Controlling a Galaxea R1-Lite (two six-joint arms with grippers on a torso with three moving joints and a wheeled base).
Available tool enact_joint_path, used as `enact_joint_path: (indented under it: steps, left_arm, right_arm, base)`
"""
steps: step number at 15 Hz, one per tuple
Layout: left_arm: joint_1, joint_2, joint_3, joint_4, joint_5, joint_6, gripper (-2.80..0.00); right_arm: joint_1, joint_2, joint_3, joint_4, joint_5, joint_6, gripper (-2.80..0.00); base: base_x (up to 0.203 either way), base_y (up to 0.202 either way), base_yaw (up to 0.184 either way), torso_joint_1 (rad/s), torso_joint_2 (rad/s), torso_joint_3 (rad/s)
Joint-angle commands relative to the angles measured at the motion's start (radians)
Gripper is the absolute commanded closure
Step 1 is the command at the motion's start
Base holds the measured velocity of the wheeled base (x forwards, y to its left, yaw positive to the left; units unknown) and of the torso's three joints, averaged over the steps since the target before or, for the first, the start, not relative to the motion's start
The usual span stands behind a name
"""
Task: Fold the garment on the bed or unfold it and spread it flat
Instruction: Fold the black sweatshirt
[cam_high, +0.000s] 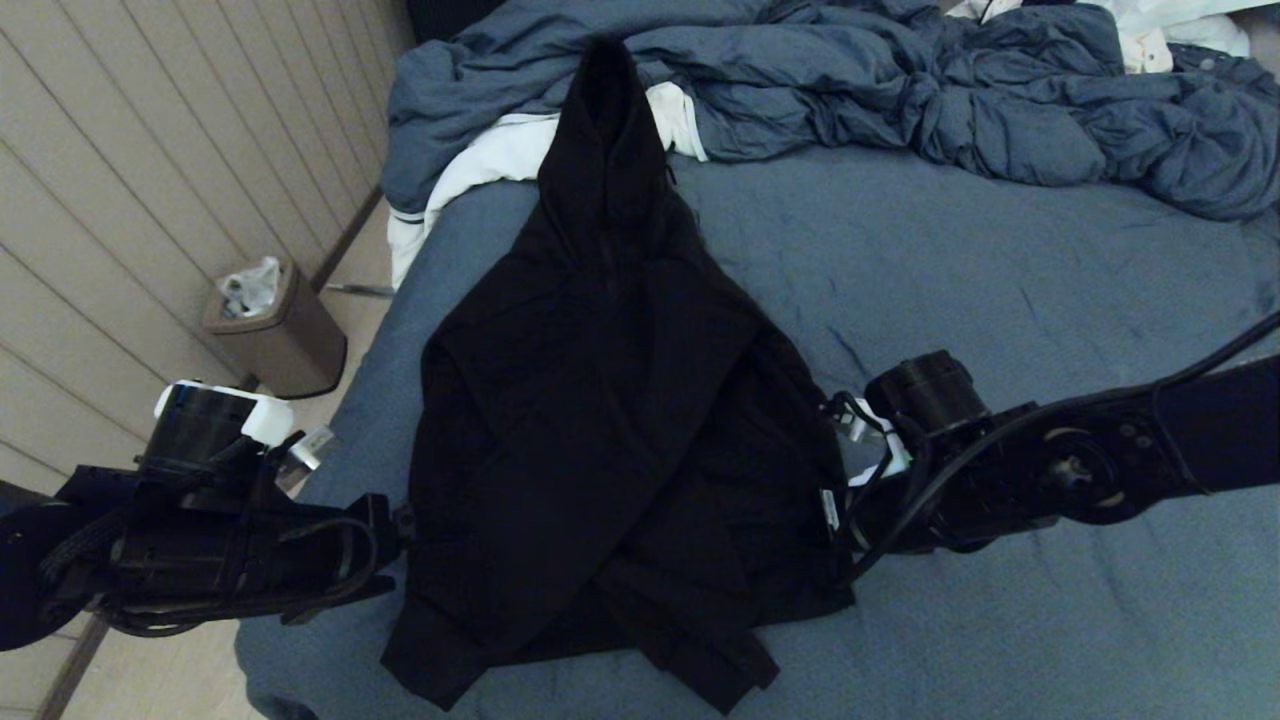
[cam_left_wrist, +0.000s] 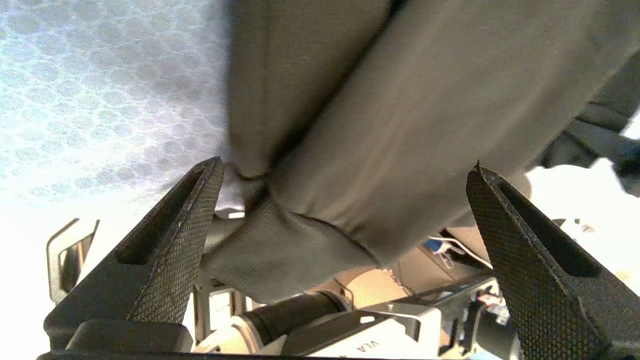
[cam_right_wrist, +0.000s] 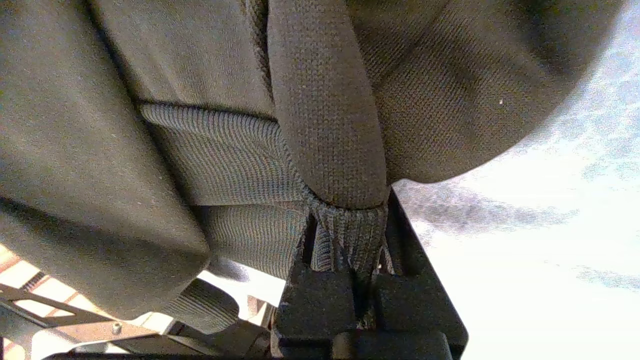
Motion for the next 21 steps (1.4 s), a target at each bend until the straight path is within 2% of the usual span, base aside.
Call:
enact_joint_path:
  steps: [1, 6, 11, 12, 16, 21]
  left_arm:
    - [0.0, 0.025, 0.011, -0.023, -0.002, -0.002, -2.8]
    - [-0.023, 0.111, 0.03, -0.117, -0.003, -0.003, -2.8]
    - [-0.076, 0.144, 0.029, -0.132, -0.005, -0.016, -2.8]
    - [-0.086, 0.143, 0.029, -0.132, -0.005, -0.018, 0.0]
    - [-0.11, 0.132, 0.006, -0.131, -0.011, -0.063, 0.0]
    - [-0.139, 0.117, 0.025, -0.129, -0.013, -0.065, 0.0]
  right_arm:
    - [-0.011, -0.016, 0.001, 0.002, 0.001, 0.002, 0.0]
    - [-0.011, -0.012, 0.0, -0.001, 0.001, 0.001, 0.0]
    - [-0.009, -0.007, -0.013, -0.003, 0.003, -0.003, 0.0]
    - [-0.009, -0.009, -0.014, -0.003, 0.003, -0.004, 0.0]
    - [-0.011, -0.009, -0.009, -0.003, 0.003, -0.007, 0.0]
    - [-0.009, -0.021, -0.01, -0.002, 0.006, 0.001, 0.0]
  base:
    - [0.0, 0.0, 0.0, 0.0, 0.0, 0.0]
    - [0.0, 0.0, 0.0, 0.0, 0.0, 0.0]
    - [0.0, 0.0, 0.0, 0.0, 0.0, 0.0]
    - [0.0, 0.0, 0.0, 0.0, 0.0, 0.0]
    - [0.0, 0.0, 0.0, 0.0, 0.0, 0.0]
    - [0.0, 0.0, 0.0, 0.0, 0.0, 0.0]
